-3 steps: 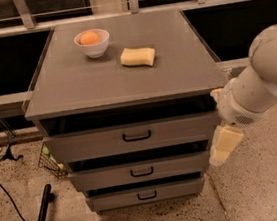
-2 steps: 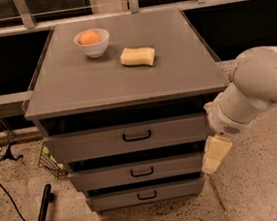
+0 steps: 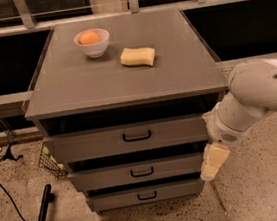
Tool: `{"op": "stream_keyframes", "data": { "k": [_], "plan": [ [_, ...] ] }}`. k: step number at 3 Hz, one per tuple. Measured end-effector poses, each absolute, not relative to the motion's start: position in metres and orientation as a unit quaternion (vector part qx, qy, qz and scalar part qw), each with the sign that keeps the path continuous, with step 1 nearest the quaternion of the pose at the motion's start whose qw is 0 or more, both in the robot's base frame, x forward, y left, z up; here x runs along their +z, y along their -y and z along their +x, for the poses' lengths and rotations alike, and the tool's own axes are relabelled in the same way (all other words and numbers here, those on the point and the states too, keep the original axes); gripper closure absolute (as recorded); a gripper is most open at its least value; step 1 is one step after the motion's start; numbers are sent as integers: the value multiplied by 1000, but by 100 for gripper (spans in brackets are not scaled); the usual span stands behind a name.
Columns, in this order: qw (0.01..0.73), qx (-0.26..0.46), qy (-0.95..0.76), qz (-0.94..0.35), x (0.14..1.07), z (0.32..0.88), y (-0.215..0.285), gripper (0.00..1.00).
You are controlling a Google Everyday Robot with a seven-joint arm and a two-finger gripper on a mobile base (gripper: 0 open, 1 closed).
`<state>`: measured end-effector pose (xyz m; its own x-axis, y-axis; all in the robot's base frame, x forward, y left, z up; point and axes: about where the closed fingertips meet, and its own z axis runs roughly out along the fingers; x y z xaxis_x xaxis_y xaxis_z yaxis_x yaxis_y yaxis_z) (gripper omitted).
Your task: Open middle drawer
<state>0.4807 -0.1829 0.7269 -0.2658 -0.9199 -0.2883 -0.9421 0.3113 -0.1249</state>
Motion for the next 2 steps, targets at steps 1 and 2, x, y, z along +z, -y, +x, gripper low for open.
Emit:
{"op": "stream_keyframes", "data": {
  "k": [1, 2],
  "plan": [
    [142, 63, -799, -581, 688, 475, 181, 0],
    [160, 99, -799, -571, 636, 467, 174, 0]
  ]
}}
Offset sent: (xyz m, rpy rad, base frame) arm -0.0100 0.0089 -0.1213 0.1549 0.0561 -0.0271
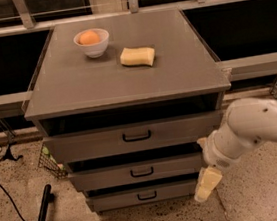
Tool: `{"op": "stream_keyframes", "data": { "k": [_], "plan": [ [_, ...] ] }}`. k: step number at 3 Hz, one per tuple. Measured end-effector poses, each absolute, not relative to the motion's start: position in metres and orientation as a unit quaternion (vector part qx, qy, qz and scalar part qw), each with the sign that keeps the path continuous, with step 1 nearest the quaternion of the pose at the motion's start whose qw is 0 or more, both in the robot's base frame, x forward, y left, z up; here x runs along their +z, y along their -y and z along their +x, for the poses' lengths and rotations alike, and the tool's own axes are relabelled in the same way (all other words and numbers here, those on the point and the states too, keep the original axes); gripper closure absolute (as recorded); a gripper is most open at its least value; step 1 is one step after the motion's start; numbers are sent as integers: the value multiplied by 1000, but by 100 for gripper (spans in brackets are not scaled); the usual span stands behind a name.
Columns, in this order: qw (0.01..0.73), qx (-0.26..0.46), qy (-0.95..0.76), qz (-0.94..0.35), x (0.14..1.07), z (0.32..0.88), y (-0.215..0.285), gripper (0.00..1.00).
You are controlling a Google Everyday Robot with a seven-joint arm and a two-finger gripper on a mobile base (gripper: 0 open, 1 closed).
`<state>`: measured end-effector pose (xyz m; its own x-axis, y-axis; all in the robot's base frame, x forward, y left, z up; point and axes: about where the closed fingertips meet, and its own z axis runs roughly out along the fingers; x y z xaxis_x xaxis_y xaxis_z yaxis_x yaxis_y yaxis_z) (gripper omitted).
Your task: Open middle drawer
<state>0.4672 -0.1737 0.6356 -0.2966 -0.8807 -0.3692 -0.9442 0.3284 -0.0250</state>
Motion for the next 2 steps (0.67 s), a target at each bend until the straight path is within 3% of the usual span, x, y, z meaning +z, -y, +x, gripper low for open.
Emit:
{"op": "stream_keyframes", "data": {
  "k": [1, 2],
  "plan": [
    [232, 121, -789, -556, 609, 470, 169, 0],
    [243, 114, -787, -556, 608, 472, 174, 0]
  ]
}}
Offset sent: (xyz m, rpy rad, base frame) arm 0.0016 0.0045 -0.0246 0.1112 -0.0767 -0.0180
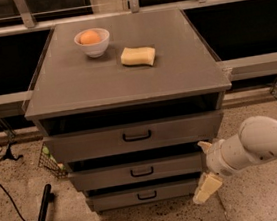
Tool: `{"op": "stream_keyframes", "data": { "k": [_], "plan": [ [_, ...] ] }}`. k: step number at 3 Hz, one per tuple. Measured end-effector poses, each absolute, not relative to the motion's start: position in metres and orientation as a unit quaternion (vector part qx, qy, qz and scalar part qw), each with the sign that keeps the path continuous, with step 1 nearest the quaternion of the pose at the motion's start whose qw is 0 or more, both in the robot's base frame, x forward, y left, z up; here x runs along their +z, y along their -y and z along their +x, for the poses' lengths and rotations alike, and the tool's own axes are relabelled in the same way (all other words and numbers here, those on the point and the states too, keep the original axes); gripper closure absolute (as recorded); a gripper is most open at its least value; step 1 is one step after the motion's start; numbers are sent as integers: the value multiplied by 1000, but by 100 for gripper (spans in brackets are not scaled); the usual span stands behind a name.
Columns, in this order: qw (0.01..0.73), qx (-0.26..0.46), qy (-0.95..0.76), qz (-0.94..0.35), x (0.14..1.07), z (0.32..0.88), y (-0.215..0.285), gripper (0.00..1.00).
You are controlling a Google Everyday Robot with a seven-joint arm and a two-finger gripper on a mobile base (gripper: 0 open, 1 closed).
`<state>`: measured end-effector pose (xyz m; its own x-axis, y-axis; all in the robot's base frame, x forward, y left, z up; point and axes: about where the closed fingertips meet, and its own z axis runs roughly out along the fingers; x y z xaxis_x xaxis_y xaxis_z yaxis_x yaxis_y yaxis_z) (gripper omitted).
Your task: Open middle drawer
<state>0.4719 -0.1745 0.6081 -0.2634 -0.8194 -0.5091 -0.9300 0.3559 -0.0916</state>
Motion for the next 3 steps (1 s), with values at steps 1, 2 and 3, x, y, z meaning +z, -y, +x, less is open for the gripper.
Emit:
{"op": "stream_keyframes", "data": {
  "k": [1, 2, 3],
  "plan": [
    [243, 114, -787, -556, 608, 472, 174, 0],
    [251, 123, -782, -557, 590, 476, 171, 0],
    [259, 137, -775, -559, 567, 486, 161, 0]
  ]
}}
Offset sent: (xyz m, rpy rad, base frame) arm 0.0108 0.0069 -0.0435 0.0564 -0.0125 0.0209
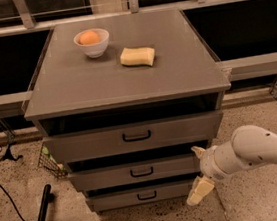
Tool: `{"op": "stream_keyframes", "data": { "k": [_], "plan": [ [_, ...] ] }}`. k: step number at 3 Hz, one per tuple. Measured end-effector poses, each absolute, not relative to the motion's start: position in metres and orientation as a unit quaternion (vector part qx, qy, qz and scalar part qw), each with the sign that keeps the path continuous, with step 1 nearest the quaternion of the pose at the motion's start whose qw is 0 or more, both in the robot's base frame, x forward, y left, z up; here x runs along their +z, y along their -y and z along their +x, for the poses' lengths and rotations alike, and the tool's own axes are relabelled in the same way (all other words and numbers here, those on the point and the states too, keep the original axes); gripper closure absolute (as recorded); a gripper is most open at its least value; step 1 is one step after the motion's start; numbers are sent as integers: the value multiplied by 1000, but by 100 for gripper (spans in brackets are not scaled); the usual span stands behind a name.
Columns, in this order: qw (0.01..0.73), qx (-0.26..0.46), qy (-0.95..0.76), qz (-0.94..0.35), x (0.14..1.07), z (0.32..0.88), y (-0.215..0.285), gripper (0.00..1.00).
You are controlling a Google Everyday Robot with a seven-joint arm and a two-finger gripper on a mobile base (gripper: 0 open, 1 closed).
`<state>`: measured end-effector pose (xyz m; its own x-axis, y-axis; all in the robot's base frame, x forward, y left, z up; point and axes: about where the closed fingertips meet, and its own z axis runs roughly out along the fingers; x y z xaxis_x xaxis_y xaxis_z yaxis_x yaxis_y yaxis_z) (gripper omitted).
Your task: Open middle drawer
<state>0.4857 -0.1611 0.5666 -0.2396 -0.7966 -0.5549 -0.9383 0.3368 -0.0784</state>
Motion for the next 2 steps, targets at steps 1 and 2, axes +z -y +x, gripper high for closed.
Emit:
{"op": "stream_keyframes", "data": {
  "k": [1, 2],
  "plan": [
    [275, 149, -766, -562, 542, 501, 150, 0],
    [284, 154, -761, -563, 530, 512, 144, 0]
  ]
}}
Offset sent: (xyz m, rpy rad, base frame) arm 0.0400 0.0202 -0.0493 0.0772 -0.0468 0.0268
